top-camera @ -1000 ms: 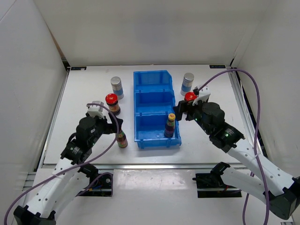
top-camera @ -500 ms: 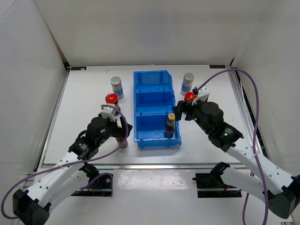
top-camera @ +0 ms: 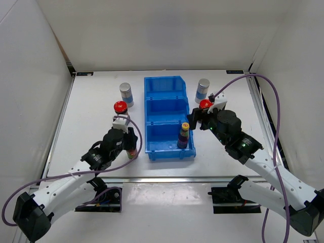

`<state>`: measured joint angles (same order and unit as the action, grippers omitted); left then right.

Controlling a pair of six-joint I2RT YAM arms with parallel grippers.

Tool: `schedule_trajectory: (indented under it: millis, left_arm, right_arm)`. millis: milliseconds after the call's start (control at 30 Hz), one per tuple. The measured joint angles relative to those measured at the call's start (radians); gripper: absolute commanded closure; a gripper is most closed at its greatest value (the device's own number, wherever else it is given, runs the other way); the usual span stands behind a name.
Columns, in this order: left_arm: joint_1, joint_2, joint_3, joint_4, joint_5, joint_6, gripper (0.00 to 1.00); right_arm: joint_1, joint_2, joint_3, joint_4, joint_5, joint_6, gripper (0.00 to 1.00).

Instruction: Organize the condiment bottles

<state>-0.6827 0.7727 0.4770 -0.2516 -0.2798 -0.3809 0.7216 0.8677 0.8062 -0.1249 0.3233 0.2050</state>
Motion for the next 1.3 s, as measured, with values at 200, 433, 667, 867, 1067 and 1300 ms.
schedule_trajectory:
  millis: [200,433,667,867,1067,1300]
  left_arm:
    - [-0.002,0.031,0.023,-0.002,-0.042,0.03,0.77]
    - [-0.002,0.077,0.121,-0.071,-0.071,0.103,0.89]
    - [-0.002,0.081,0.33,-0.095,-0.077,0.185,0.89]
    - [-0.002,0.12,0.436,0.042,0.06,0.241,0.89]
    - [-0.034,0.265,0.43,0.161,0.204,0.261,0.89]
    - [-0.064,0.376,0.387,0.214,0.288,0.269,0.88]
  right_arm:
    - [0.0,0.0,0.0,-0.001,0.011,0.005,0.0]
    - [0.0,0.0,0.0,-0.001,0.015,0.013,0.0]
    - [0.0,0.0,0.0,-0.012,0.059,0.048,0.0]
    - [0.0,-0.004,0.0,-0.062,0.138,0.111,0.01]
    - [0.0,-0.005,0.003,-0.167,0.247,0.225,0.0]
    - [0.0,-0.044,0.003,-0.228,0.311,0.295,0.01]
